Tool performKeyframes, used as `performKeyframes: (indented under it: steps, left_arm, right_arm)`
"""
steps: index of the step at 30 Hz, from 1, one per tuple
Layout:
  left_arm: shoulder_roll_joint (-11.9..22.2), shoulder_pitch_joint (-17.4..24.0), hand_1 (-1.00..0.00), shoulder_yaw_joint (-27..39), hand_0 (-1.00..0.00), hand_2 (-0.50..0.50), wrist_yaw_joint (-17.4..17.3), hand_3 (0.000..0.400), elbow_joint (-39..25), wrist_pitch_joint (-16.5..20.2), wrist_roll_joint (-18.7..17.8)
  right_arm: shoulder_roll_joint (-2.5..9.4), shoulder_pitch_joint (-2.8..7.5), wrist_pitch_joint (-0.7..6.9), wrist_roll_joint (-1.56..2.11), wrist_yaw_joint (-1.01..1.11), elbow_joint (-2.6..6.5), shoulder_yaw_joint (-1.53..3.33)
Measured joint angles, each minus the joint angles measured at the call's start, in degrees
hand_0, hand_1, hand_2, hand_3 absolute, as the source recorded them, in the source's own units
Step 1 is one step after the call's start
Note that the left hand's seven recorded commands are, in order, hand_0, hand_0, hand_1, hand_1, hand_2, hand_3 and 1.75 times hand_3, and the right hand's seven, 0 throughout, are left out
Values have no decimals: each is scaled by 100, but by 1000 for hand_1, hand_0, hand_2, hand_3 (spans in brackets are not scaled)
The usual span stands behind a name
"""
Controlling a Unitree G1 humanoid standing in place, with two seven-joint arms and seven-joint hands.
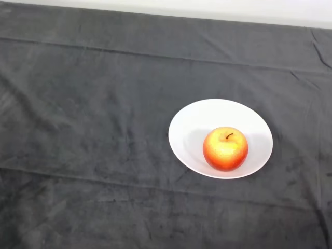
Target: Move the apple to the plate
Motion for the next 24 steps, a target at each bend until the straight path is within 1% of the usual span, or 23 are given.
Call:
performKeyframes:
  steps: [4, 24]
  left_arm:
    - [-25, -10, 0, 135, 0, 0, -40, 0, 8, 0, 49]
    - [-75, -46, 0, 195, 0, 0, -97, 0, 8, 0, 177]
  right_arm:
    - [0, 0, 0, 0, 0, 0, 0]
    - [0, 0, 0, 0, 0, 0, 0]
